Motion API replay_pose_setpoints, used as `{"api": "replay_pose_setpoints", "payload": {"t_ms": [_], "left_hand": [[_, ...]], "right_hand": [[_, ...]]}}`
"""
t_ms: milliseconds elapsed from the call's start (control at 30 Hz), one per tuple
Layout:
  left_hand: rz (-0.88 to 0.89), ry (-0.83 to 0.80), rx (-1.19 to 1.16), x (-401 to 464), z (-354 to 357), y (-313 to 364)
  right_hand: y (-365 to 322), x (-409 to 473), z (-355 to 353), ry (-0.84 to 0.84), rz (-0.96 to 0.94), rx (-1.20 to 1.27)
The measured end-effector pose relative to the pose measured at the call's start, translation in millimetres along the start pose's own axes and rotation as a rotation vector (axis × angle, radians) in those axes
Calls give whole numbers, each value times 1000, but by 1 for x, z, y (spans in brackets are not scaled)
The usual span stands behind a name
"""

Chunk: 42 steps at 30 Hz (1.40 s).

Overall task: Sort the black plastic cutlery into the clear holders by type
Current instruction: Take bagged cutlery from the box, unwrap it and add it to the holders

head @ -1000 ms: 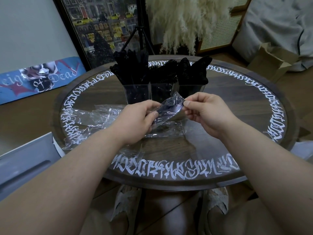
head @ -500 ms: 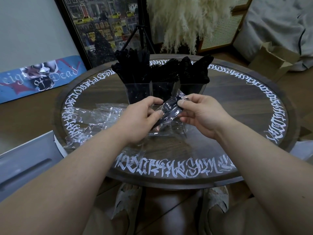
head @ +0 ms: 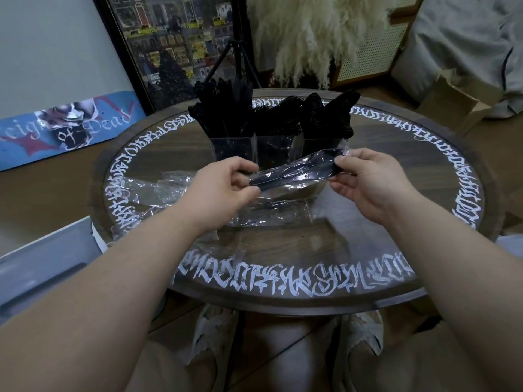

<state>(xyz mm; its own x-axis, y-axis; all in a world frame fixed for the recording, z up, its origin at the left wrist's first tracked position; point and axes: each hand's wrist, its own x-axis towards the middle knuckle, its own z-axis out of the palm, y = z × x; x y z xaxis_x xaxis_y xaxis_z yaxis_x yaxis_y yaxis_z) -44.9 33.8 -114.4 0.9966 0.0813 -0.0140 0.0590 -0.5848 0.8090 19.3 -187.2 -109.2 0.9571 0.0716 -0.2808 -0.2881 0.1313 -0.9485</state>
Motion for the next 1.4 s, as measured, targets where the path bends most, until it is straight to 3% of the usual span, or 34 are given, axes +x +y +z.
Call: {"api": "replay_pose_setpoints", "payload": {"t_ms": [167, 300, 433, 567, 633, 800, 900, 967, 1033, 1133, 1200, 1400], "left_hand": [[93, 138, 93, 1, 0, 2], [204, 196, 176, -3, -2, 1], [324, 218, 188, -5, 2, 5], [416, 265, 206, -4, 6, 8], [379, 288, 205, -2, 8, 10], [-34, 122, -103, 1, 16, 13], [-84, -19, -248, 1, 18, 18], [-77, -27, -310, 2, 20, 22], [-89, 2, -365, 5, 22, 23], [-82, 23, -375, 7, 22, 26], [-70, 9, -367, 6, 24, 28], [-18, -120, -273, -5, 24, 36]], "right_hand": [[-1, 0, -6, -4, -25, -283], [-10, -6, -13, -59, -14, -255], [-7, -13, -7, -241, -152, -721], [-2, -16, 3, -374, -87, -722], [-2, -19, 5, -407, -61, -660], [0, -18, 5, -383, -69, -566], [3, -17, 5, -415, -75, -558], [6, -17, 9, -428, -101, -603], [8, -16, 13, -329, -273, -764], [4, -16, 20, -81, -714, -888], [4, -15, 22, -60, -921, -919], [18, -9, 23, -89, -1022, -988]]}}
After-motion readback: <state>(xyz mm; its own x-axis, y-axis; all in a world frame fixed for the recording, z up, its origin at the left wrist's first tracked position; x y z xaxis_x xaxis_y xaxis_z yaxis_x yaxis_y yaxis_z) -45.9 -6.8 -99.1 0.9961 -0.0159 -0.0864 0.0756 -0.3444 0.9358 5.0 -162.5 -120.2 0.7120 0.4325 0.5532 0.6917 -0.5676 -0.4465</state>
